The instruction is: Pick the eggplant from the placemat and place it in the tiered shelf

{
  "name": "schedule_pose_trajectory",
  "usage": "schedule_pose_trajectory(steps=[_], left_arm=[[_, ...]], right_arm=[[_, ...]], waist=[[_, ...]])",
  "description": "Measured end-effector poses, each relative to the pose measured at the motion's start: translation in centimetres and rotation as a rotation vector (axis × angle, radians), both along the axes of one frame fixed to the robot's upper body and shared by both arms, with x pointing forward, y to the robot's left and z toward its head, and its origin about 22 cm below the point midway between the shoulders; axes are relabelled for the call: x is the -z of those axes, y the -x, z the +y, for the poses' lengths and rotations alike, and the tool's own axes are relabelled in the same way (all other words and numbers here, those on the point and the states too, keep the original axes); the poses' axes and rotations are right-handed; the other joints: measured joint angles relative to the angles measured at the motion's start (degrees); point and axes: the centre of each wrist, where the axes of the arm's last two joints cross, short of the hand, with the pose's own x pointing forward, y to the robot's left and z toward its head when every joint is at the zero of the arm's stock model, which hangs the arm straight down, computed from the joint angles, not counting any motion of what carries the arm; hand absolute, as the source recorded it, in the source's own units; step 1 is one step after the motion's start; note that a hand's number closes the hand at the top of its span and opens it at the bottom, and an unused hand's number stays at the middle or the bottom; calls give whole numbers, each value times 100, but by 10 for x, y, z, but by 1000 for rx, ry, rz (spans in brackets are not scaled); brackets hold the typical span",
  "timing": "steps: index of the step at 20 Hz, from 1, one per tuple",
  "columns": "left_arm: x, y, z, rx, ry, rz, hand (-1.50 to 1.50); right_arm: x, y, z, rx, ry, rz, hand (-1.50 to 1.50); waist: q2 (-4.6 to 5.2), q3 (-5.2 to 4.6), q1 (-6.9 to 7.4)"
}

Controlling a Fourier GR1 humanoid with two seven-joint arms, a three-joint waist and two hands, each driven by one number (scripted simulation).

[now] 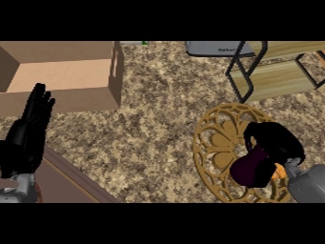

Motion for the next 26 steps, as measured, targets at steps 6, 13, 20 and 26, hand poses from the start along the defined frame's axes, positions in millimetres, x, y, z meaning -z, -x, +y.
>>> schedule_pose_trajectory(steps=[6,13,20,26], left_arm=[[4,-3,1,3,-1,0,0],[2,-5,4,-3,-4,3,0],[4,3,7,-19,-4,12,0],[2,1,3,-9,-5,3,0]], right_arm=[[8,13,-54,-20,-95,-100,150],[-40,22,-70,-5,-273,-173,150],[-111,31,-80,124,-533,-384,150],[-173,44,-97,253,-542,-540,150]], waist=[[35,18,5],[49,30,-60],[21,29,-135],[44,30,-71]])
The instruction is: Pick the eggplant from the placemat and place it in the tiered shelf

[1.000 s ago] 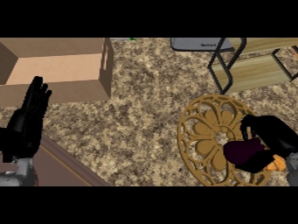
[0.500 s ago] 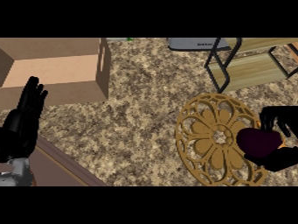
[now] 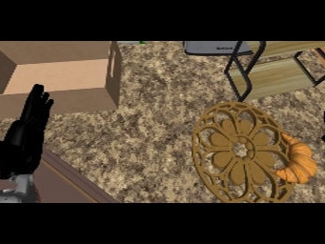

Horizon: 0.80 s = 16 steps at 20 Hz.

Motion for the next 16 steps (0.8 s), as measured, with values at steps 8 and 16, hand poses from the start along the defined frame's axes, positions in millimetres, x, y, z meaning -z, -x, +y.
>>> schedule_pose_trajectory(steps=[8,16], left_arm=[[-5,-5,-9,24,8,-4,0],[-9,-5,-7,28,8,-3,0]], right_arm=[[-36,-26,-31,110,-22,-59,150],[-17,-74,-43,165,-63,-90,150]], waist=[[30,3,113],[40,5,153]])
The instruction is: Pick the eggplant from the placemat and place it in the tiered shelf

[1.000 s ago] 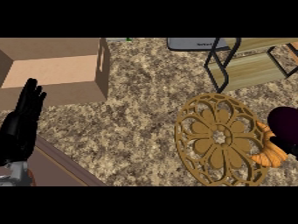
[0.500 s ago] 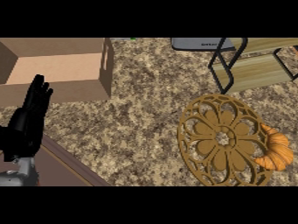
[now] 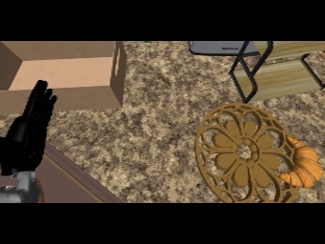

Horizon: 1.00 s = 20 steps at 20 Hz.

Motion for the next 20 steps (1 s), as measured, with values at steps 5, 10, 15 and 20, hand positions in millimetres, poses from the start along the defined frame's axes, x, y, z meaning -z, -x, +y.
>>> schedule_pose_trajectory(steps=[5,10,15,20], left_arm=[[1,0,3,1,-5,-3,0],[5,0,6,2,-3,-4,0],[3,-2,0,8,-5,-5,0],[3,-6,1,14,-2,-9,0]], right_arm=[[19,-34,-4,14,-18,-28,150],[36,-58,-8,19,-40,-69,150],[51,-82,-11,19,-45,-89,150],[63,-101,-4,46,-75,-90,150]], waist=[[8,1,23],[11,2,26],[19,3,50],[33,4,80]])
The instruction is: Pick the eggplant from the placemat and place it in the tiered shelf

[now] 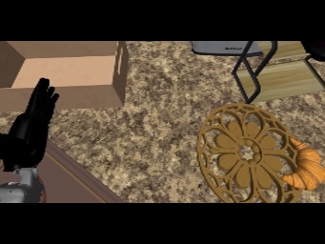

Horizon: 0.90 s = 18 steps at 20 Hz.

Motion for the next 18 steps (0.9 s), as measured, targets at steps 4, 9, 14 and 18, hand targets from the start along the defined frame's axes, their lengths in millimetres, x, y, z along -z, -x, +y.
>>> schedule_pose_trajectory(steps=[4,9,14,18], left_arm=[[0,1,-6,8,-6,0,0],[2,1,-8,5,-6,-2,0],[3,0,-11,15,-5,-5,0],[3,0,-7,4,-5,-4,0]], right_arm=[[6,-10,1,2,-72,26,-150],[8,-14,-6,-29,-108,56,-150],[6,-13,-17,-74,-156,19,-150],[-11,-14,-23,-100,-238,-51,-150]], waist=[[11,2,31],[21,3,43],[33,7,62],[20,5,31]])
